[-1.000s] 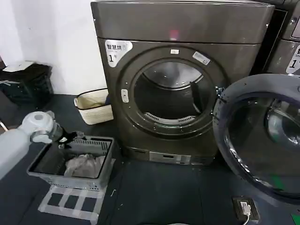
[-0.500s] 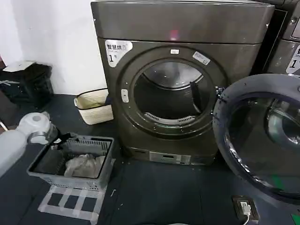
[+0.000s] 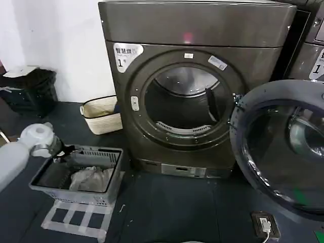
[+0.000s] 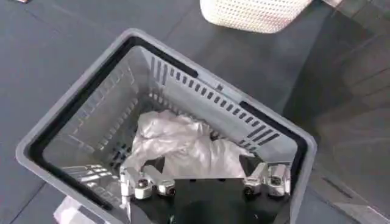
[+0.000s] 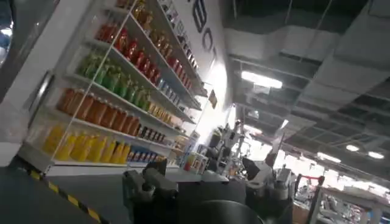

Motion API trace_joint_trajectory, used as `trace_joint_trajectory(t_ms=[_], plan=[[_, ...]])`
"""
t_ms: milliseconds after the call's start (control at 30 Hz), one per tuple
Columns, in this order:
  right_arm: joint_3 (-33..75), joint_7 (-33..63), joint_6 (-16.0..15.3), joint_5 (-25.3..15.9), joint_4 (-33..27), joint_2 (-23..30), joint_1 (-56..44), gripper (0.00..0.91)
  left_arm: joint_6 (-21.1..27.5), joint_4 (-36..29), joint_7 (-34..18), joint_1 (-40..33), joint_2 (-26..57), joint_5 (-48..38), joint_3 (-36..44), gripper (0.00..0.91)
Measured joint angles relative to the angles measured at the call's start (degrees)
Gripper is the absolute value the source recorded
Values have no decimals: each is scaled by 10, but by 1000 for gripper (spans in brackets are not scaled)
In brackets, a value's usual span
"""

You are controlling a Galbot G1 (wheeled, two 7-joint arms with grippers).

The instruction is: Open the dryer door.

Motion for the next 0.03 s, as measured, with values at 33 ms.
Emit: trace_joint_trajectory(t_ms=[33], plan=[[0, 0, 0, 0, -1, 0, 0, 907, 0, 0, 0, 0, -1, 0, 0, 907]])
